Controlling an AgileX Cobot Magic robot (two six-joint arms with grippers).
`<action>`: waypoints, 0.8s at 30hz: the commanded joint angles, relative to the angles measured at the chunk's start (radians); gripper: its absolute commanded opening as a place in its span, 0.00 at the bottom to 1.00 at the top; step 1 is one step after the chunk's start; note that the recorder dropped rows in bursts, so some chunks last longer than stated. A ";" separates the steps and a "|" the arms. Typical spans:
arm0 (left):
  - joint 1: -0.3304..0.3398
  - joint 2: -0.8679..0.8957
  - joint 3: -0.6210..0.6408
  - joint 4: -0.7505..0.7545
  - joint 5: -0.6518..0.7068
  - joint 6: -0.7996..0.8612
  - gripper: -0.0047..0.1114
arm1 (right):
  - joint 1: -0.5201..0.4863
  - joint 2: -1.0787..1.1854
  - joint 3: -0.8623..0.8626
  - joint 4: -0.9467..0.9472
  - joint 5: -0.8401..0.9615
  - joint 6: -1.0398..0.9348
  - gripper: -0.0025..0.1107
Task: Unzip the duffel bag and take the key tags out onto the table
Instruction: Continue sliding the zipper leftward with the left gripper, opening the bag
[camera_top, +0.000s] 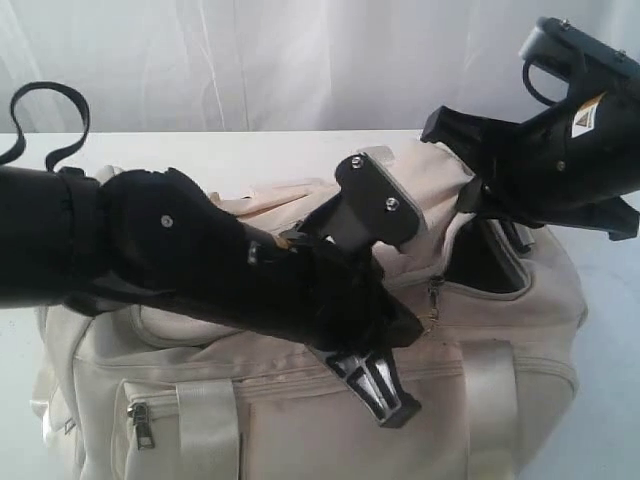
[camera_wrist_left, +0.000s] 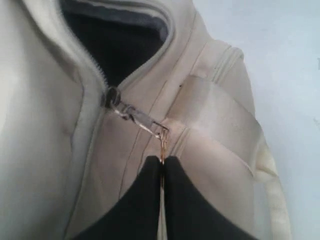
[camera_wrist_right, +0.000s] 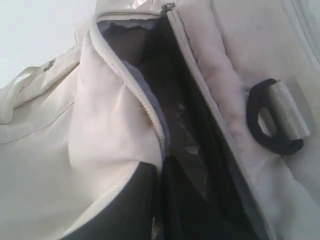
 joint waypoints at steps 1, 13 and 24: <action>0.046 -0.021 0.007 -0.004 0.129 -0.051 0.04 | -0.005 -0.009 -0.001 -0.044 -0.014 0.003 0.02; 0.104 -0.121 0.009 0.424 0.325 -0.438 0.04 | -0.005 -0.009 -0.001 -0.091 0.018 0.003 0.02; 0.104 -0.279 0.009 0.811 0.650 -0.765 0.04 | -0.005 -0.009 -0.001 -0.133 0.030 0.003 0.02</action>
